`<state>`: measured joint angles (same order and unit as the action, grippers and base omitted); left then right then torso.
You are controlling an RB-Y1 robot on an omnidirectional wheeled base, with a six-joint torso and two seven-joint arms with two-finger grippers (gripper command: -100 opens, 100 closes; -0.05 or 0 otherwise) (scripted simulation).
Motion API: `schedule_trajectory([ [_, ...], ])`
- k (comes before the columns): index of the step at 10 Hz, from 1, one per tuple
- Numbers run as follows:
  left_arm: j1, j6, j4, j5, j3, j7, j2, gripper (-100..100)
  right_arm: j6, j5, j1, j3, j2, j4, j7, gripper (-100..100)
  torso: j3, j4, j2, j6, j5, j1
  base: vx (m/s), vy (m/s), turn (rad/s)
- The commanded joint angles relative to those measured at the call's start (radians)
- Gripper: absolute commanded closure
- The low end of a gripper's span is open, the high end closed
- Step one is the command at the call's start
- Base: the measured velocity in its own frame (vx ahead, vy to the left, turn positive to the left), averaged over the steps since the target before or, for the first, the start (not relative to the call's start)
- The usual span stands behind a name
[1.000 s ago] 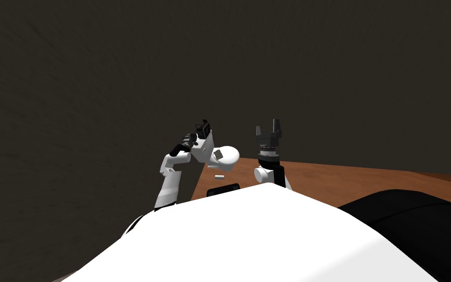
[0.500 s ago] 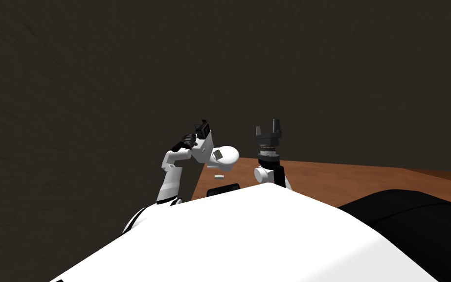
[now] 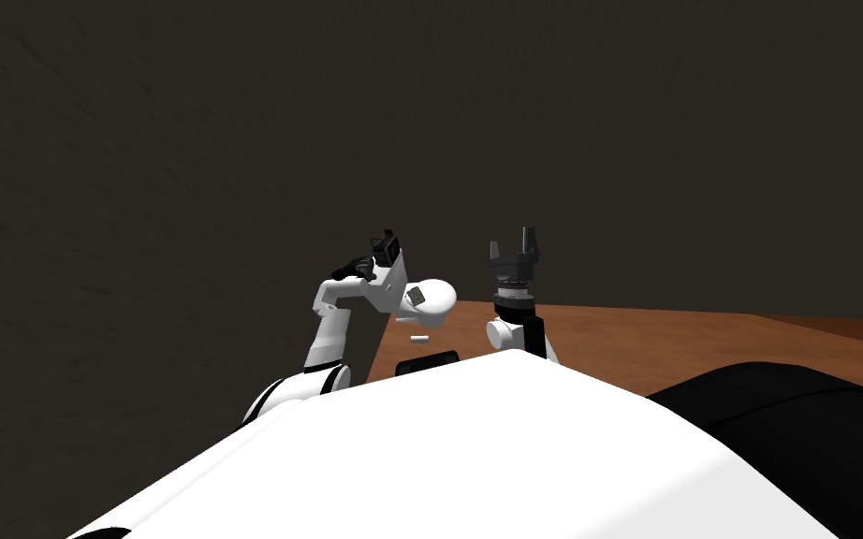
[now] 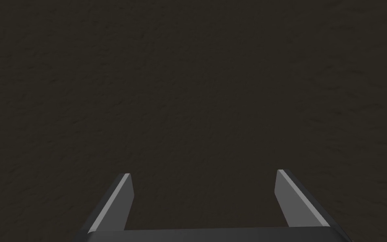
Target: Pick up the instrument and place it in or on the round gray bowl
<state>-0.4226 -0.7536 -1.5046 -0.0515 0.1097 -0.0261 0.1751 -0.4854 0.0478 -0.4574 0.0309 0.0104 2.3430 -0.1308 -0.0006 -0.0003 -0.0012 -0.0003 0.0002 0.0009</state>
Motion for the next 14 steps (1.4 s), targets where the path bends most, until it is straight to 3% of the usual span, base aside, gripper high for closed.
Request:
schedule_trajectory([
  [1,-0.019,-0.05,0.021,0.0,0.002,0.005,0.0,-100,0.0,0.0,0.0,0.0,0.0,0.0,0.0,0,0.0,0.0,0.0,0.0,0.0,0.0,0.011,0.017,-0.045],
  [2,-0.019,-0.058,0.021,0.0,0.002,0.005,0.0,-100,0.0,0.0,0.0,0.0,0.0,0.0,0.0,0,0.0,0.0,0.0,0.0,0.0,0.0,0.006,0.007,0.007],
  [3,-0.066,-0.099,0.068,-0.005,0.009,0.014,0.006,-100,0.0,0.0,0.0,0.0,0.0,0.0,0.0,0,0.0,0.0,0.0,-0.001,0.0,0.0,0.012,0.012,-0.058],
  [4,-0.066,-0.126,0.073,-0.005,0.009,0.014,0.006,-100,0.0,0.0,0.0,0.0,0.0,0.0,0.0,0,0.0,0.0,0.0,0.0,0.0,0.0,0.016,0.017,-0.051],
  [5,-0.111,-0.152,0.12,-0.01,0.015,0.024,0.013,-100,0.0,0.0,0.0,0.0,0.0,0.0,0.0,0,0.0,0.0,0.0,0.0,0.0,0.0,0.025,0.021,-0.064],
  [7,-0.111,-0.193,0.125,-0.01,0.015,0.024,0.013,-100,0.0,0.0,0.0,0.0,0.0,0.0,0.0,0,-0.001,0.0,-0.001,-0.001,0.0,0.0,0.017,0.015,-0.02],
  [8,-0.155,-0.232,0.17,-0.013,0.021,0.034,0.019,-100,0.0,0.0,0.0,0.0,0.0,0.0,0.0,0,0.0,0.0,0.0,-0.001,0.0,0.0,0.02,0.016,-0.071],
  [9,-0.155,-0.258,0.177,-0.013,0.021,0.034,0.019,-100,0.0,0.0,0.0,0.0,0.0,0.0,0.0,0,0.0,0.0,-0.001,0.0,0.0,0.0,0.022,0.018,-0.045],
  [10,-0.197,-0.288,0.217,-0.017,0.026,0.044,0.026,-100,0.0,0.0,0.0,0.0,0.0,0.0,0.0,0,0.0,0.0,-0.001,-0.001,0.0,0.0,0.031,0.024,-0.051],
  [11,-0.197,-0.318,0.228,-0.017,0.026,0.044,0.026,-100,0.0,0.0,0.0,0.0,0.0,0.0,0.0,0,-0.001,0.0,-0.001,0.0,0.0,0.001,0.03,0.021,-0.037],
  [12,-0.238,-0.349,0.263,-0.019,0.032,0.055,0.033,-100,0.0,0.0,0.0,0.0,0.0,0.0,0.0,0,-0.001,0.0,-0.001,-0.001,0.0,0.0,0.036,0.023,-0.069],
  [14,-0.238,-0.385,0.279,-0.019,0.032,0.055,0.033,-100,0.0,0.0,0.0,0.0,0.0,0.0,0.0,0,-0.001,-0.001,-0.002,-0.001,0.0,0.0,0.026,0.013,-0.018],
])
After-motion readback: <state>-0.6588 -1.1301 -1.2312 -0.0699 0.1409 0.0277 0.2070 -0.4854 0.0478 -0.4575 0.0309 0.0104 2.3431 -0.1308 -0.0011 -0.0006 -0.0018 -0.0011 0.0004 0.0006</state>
